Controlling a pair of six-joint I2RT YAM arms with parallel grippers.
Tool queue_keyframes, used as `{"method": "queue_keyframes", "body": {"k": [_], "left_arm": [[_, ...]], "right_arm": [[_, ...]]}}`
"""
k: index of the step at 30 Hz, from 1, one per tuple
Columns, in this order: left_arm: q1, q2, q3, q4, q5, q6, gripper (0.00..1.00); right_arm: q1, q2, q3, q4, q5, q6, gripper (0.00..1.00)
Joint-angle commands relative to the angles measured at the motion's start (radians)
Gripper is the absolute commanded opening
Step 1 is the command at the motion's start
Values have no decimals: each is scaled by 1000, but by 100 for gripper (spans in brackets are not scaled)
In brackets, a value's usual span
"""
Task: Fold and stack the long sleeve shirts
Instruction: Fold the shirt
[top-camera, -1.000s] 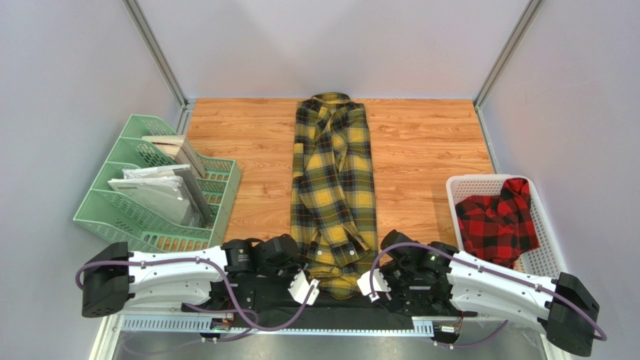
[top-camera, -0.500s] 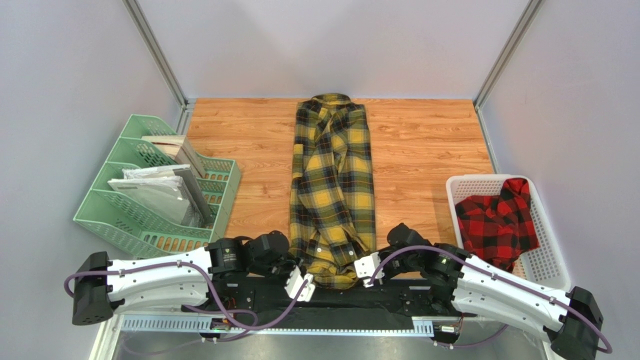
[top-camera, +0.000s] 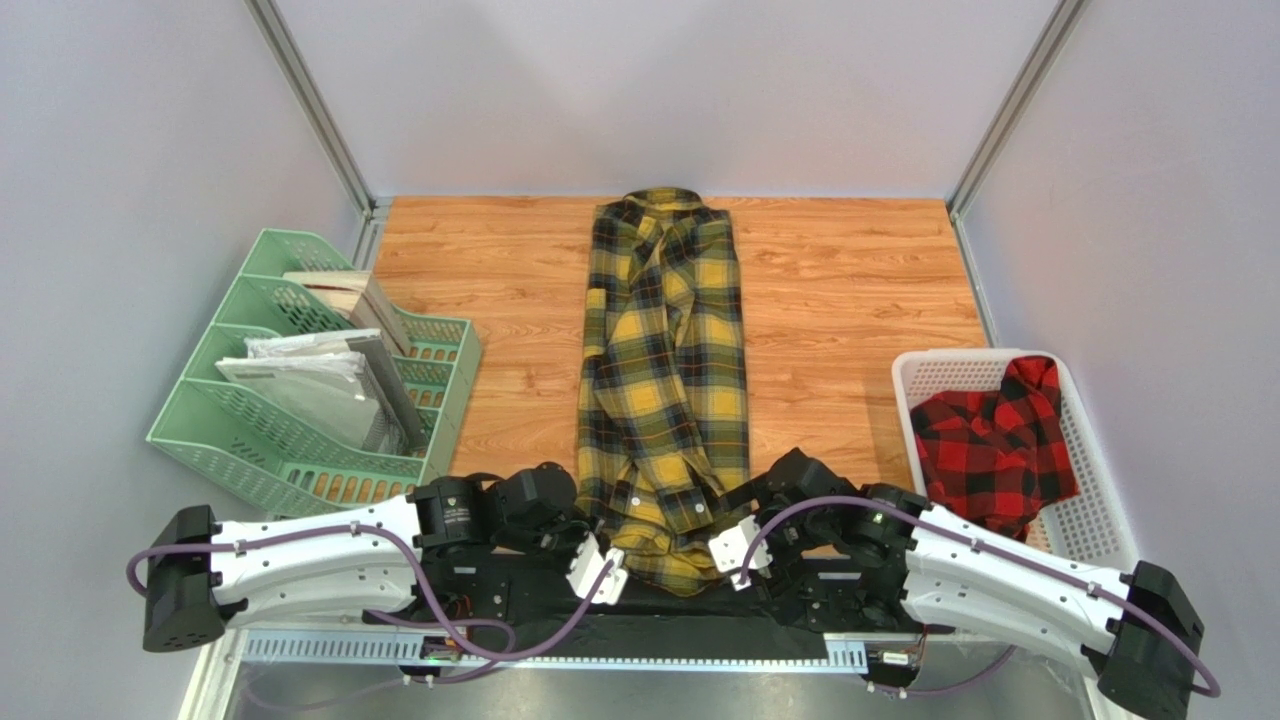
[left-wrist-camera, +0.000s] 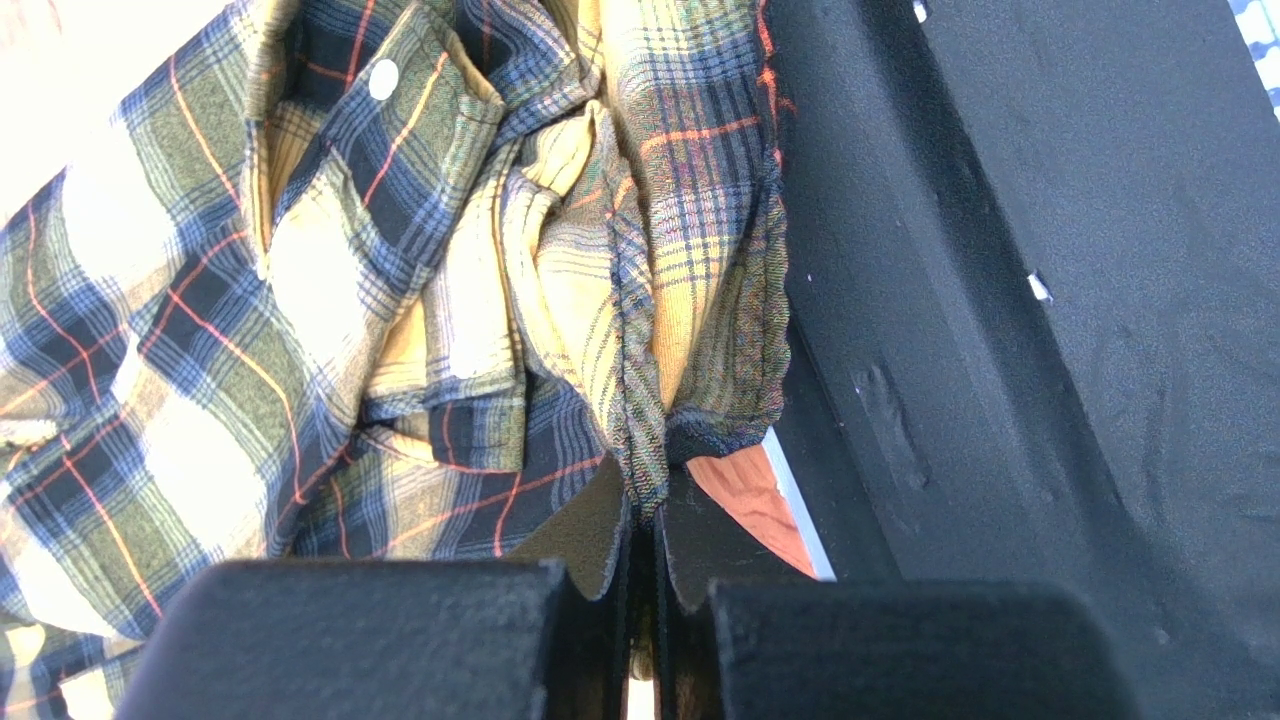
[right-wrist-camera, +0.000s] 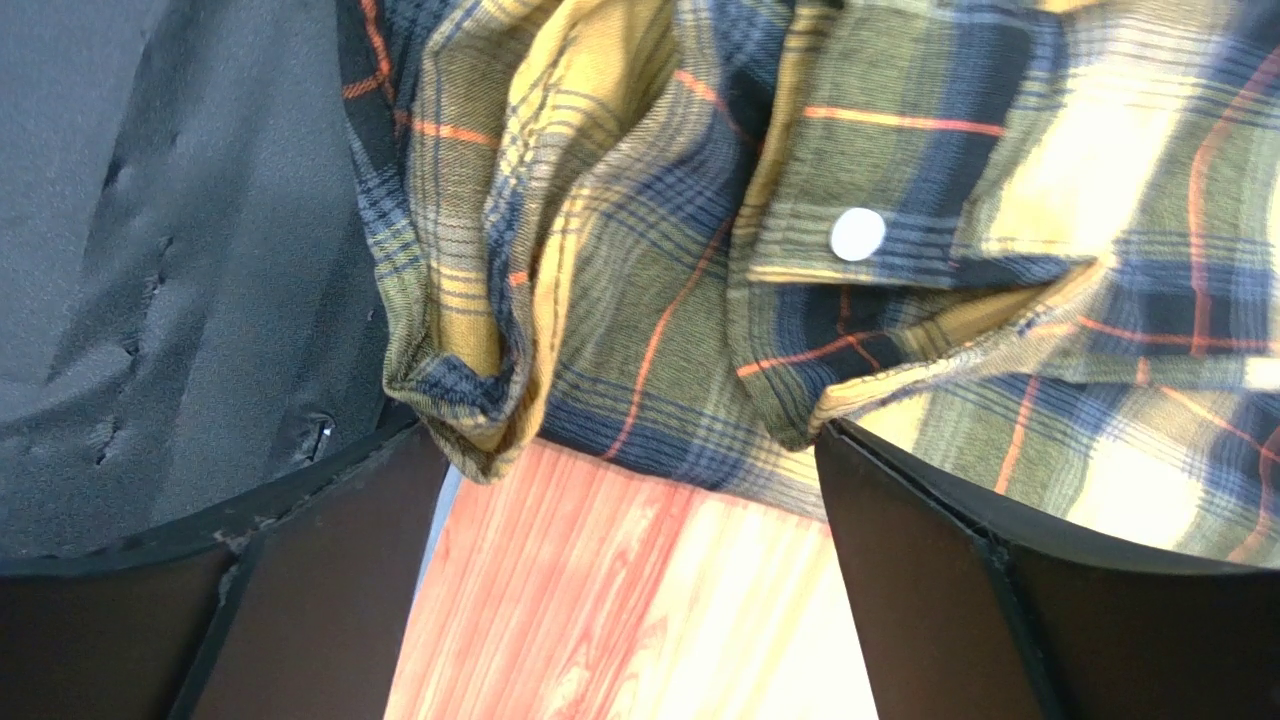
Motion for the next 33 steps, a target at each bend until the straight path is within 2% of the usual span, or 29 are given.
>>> {"method": "queue_keyframes", "body": {"k": [1,5,8,9,14,15,18,25,29,33], "left_arm": [[1,-4,-4,13,28,-14,0],[2,-10,-8,11,24,-5,0],[1,-11,-10,10,21,-8,0],[1,-11,-12,11,19,-9,0],[1,-14,-16,20,24,-20,0],[1,-13,-9,22,24,-26,0],[1,-7,25,10,19,-58,0],[4,-51,34,-35,47,-115,0],[15,-22,48,-26,39,-111,0],[94,-16,97,-47,83,-103,0]], "right_arm": [[4,92,13,61,-32,-81,97],[3,161,16,50,-57,-135,92],[4,194,-4,96,-62,-150,81],[6,207,0,128,-57,-141,69],[4,216,62,161,-45,-45,38],[4,204,73,159,-46,-17,23],[3,147,91,132,-39,28,0],[6,11,120,15,-3,106,0],[4,11,109,24,21,115,0],[4,35,140,39,49,126,0]]}}
